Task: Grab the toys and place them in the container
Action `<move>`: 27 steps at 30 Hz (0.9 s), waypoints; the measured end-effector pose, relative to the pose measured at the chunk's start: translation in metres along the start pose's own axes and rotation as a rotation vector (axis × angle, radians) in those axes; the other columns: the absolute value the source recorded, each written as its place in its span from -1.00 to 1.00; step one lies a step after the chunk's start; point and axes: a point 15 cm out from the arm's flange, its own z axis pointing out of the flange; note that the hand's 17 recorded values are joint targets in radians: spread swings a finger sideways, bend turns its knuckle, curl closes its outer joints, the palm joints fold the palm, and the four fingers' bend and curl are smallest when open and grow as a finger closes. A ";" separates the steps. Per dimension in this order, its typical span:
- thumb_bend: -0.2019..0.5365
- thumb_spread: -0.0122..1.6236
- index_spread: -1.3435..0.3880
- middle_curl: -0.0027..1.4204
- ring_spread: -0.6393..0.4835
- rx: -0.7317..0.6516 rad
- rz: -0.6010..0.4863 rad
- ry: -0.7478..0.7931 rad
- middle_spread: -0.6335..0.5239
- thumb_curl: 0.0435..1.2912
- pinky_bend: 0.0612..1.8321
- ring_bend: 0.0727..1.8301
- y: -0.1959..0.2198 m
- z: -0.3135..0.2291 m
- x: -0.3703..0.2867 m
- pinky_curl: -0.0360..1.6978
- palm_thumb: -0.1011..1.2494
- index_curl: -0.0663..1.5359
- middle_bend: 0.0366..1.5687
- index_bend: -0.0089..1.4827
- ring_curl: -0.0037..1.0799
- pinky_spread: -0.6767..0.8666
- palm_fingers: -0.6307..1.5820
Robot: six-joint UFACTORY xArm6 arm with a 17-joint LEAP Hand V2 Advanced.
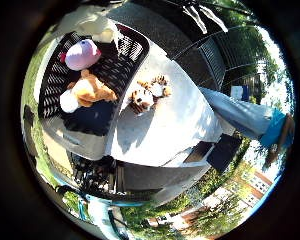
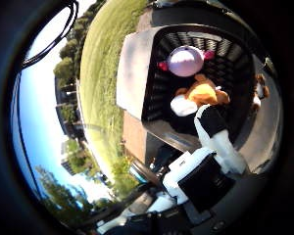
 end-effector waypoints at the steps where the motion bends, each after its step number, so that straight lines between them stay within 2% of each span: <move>1: -0.52 0.39 0.00 -0.51 0.66 0.006 0.003 -0.001 0.18 -0.27 -0.22 -0.51 0.003 -0.004 0.008 -0.38 0.35 -0.33 -0.85 -0.75 -0.40 0.50 -0.43; 9: -0.53 0.36 0.05 -0.54 0.65 0.049 0.043 0.025 0.17 -0.29 -0.27 -0.52 0.016 -0.019 0.058 -0.45 0.35 -0.43 -0.82 -0.77 -0.41 0.52 -0.39; 14: -0.54 0.34 0.13 -0.52 0.60 0.007 -0.006 0.196 0.16 -0.30 -0.35 -0.53 0.017 -0.005 0.107 -0.49 0.31 -0.48 -0.80 -0.78 -0.41 0.48 -0.41; 17: -0.55 0.34 0.15 -0.52 0.59 -0.040 -0.034 0.274 0.15 -0.31 -0.36 -0.54 0.014 0.029 0.138 -0.51 0.27 -0.51 -0.81 -0.78 -0.41 0.46 -0.41; 27: -0.55 0.33 0.20 -0.53 0.58 -0.013 -0.074 0.351 0.12 -0.34 -0.42 -0.60 -0.005 0.116 0.199 -0.58 0.22 -0.52 -0.82 -0.72 -0.44 0.46 -0.31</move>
